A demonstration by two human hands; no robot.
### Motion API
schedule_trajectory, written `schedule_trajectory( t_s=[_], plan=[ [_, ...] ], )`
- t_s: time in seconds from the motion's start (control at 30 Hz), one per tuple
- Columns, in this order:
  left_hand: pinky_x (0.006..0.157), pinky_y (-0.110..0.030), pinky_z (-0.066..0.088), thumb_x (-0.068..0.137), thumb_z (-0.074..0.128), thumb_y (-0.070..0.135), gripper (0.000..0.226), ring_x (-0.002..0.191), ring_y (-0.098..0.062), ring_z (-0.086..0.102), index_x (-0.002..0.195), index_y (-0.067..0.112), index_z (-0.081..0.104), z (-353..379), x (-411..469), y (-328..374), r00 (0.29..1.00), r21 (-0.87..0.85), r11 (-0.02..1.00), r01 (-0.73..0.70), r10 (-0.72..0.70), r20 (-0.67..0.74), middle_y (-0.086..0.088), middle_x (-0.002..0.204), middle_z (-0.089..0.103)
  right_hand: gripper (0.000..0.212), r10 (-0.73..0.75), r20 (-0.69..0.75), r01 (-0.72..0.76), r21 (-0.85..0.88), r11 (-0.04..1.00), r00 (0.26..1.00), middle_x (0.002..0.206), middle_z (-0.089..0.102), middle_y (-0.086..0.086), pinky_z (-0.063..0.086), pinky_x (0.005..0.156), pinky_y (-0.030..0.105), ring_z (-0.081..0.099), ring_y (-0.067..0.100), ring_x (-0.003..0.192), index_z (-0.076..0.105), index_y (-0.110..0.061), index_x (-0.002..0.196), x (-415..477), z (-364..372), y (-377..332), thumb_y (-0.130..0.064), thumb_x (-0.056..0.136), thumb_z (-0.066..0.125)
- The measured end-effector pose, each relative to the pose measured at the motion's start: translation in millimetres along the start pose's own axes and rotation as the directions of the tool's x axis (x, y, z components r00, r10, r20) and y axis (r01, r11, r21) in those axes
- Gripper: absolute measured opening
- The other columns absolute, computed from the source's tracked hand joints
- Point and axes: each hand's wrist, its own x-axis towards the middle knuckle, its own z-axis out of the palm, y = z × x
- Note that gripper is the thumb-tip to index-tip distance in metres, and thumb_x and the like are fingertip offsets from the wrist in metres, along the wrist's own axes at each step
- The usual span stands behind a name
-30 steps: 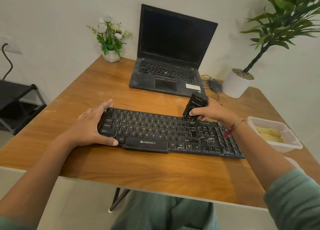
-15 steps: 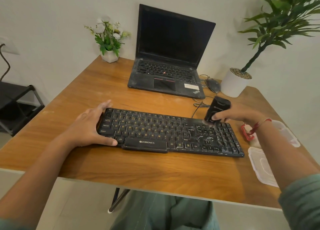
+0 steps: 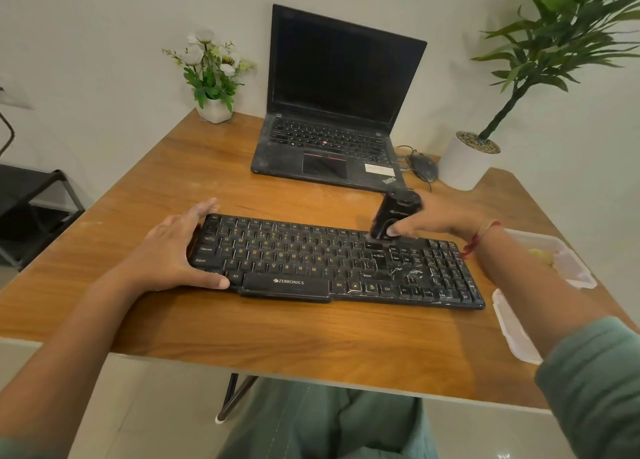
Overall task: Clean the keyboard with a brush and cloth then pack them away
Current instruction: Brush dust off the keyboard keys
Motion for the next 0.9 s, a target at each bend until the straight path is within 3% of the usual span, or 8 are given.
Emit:
schedule_trajectory(
  t_s=[0.07, 0.13, 0.2, 0.3, 0.4, 0.5, 0.63, 0.9],
  plan=[
    [0.106, -0.045, 0.027, 0.025, 0.054, 0.097, 0.129, 0.130, -0.021, 0.033, 0.137, 0.057, 0.003, 0, 0, 0, 1.000, 0.001, 1.000, 0.002, -0.002, -0.003, 0.007, 0.151, 0.032, 0.049, 0.052, 0.004, -0.052, -0.005, 0.999, 0.999, 0.098, 0.066, 0.001, 0.053, 0.086, 0.028, 0.063, 0.011, 0.088, 0.054, -0.019, 0.107, -22, -14, 1, -0.025, 0.066, 0.080],
    [0.105, -0.044, 0.027, 0.024, 0.052, 0.098, 0.128, 0.129, -0.021, 0.033, 0.136, 0.057, 0.004, 0, 0, 2, 1.000, 0.006, 1.000, -0.003, 0.003, -0.005, 0.007, 0.151, 0.032, 0.036, 0.041, -0.094, -0.042, -0.010, 0.999, 0.995, 0.081, 0.060, -0.004, 0.048, 0.066, 0.004, 0.055, 0.005, 0.072, 0.053, -0.021, 0.088, -42, -22, -3, -0.020, 0.067, 0.082],
    [0.105, -0.043, 0.027, 0.024, 0.052, 0.098, 0.128, 0.129, -0.021, 0.033, 0.135, 0.056, 0.004, 0, -1, 3, 1.000, 0.009, 1.000, -0.003, 0.003, -0.005, 0.007, 0.151, 0.032, 0.036, -0.036, -0.177, 0.015, -0.118, 0.993, 0.983, 0.071, 0.052, -0.008, 0.039, 0.051, 0.000, 0.046, 0.002, 0.065, 0.047, -0.023, 0.074, -46, -21, -7, -0.011, 0.069, 0.081],
    [0.104, -0.043, 0.027, 0.025, 0.053, 0.097, 0.129, 0.129, -0.021, 0.033, 0.136, 0.057, 0.003, 0, 0, 2, 1.000, 0.005, 1.000, 0.003, -0.003, -0.001, 0.005, 0.150, 0.033, 0.029, 0.015, -0.090, -0.023, -0.082, 0.996, 0.996, 0.083, 0.064, -0.002, 0.043, 0.058, 0.004, 0.065, 0.017, 0.081, 0.055, -0.020, 0.091, -31, -16, -4, -0.019, 0.074, 0.078],
    [0.105, -0.044, 0.027, 0.027, 0.055, 0.097, 0.127, 0.130, -0.022, 0.033, 0.136, 0.058, 0.003, 0, 0, 0, 1.000, 0.003, 1.000, 0.006, -0.006, 0.003, 0.004, 0.150, 0.033, 0.038, -0.002, 0.002, 0.002, -0.017, 1.000, 1.000, 0.100, 0.066, 0.005, 0.050, 0.063, 0.012, 0.068, 0.003, 0.082, 0.053, -0.014, 0.108, 7, 2, -3, -0.008, 0.078, 0.074],
    [0.105, -0.045, 0.028, 0.027, 0.054, 0.097, 0.130, 0.130, -0.022, 0.033, 0.139, 0.055, 0.003, 0, 0, 1, 1.000, 0.003, 1.000, 0.008, -0.008, 0.004, 0.003, 0.150, 0.033, 0.052, -0.020, -0.013, 0.021, 0.035, 0.999, 1.000, 0.106, 0.062, 0.006, 0.051, 0.065, 0.017, 0.066, 0.014, 0.089, 0.047, -0.012, 0.116, 27, 15, -15, -0.013, 0.074, 0.078],
    [0.104, -0.044, 0.029, 0.028, 0.061, 0.090, 0.129, 0.130, -0.020, 0.033, 0.139, 0.056, 0.005, -1, -1, 2, 1.000, -0.018, 1.000, 0.008, -0.009, -0.005, 0.006, 0.149, 0.034, 0.039, -0.005, 0.019, 0.004, 0.042, 0.999, 1.000, 0.100, 0.066, 0.001, 0.051, 0.065, 0.013, 0.067, 0.003, 0.084, 0.053, -0.016, 0.110, 11, -6, 3, -0.004, 0.079, 0.072],
    [0.104, -0.043, 0.027, 0.030, 0.062, 0.089, 0.124, 0.129, -0.019, 0.033, 0.135, 0.059, 0.004, 0, 0, 1, 1.000, -0.008, 1.000, -0.003, 0.003, -0.001, 0.008, 0.150, 0.033, 0.043, 0.109, -0.189, -0.079, 0.162, 0.984, 0.976, 0.107, 0.066, 0.012, 0.058, 0.077, 0.028, 0.064, 0.026, 0.103, 0.054, -0.006, 0.118, -15, -22, 40, -0.002, 0.079, 0.071]
  ],
)
